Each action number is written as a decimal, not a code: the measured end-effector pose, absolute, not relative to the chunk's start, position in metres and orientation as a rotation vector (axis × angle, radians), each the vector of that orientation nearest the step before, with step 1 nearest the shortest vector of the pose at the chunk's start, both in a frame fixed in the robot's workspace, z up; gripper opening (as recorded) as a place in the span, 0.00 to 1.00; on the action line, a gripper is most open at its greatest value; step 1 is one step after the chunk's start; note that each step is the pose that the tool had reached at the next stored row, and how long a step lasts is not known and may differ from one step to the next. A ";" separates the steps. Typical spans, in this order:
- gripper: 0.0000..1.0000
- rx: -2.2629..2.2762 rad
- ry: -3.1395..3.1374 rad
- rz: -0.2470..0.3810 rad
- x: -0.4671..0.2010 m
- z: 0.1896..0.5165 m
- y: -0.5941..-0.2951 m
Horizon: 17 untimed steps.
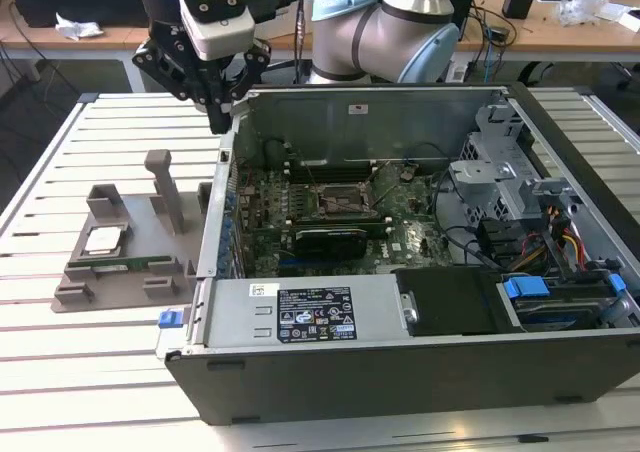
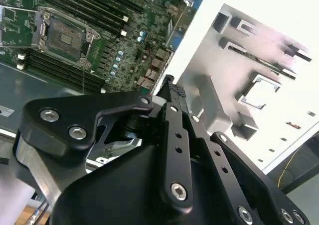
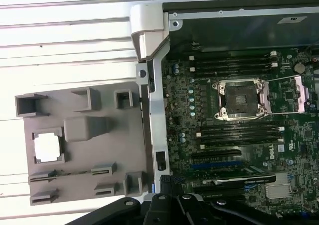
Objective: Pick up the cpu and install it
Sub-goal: 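Reach for the cpu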
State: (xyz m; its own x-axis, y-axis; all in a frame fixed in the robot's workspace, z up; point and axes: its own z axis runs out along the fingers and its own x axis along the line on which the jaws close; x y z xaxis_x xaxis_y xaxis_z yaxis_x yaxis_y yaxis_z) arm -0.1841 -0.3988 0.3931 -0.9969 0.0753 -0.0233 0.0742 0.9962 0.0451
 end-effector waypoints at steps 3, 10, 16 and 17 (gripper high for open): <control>0.11 0.117 3.114 0.069 -0.191 0.393 -0.399; 0.11 0.117 3.114 0.069 -0.210 0.393 -0.399; 0.11 0.117 3.114 0.069 -0.230 0.393 -0.399; 0.11 0.117 3.114 0.069 -0.232 0.393 -0.399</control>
State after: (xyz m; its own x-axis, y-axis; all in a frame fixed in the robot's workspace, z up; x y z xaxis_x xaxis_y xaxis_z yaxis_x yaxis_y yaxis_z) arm -0.2317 -0.3988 0.3927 -0.9969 0.0754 -0.0234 0.0743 0.9962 0.0451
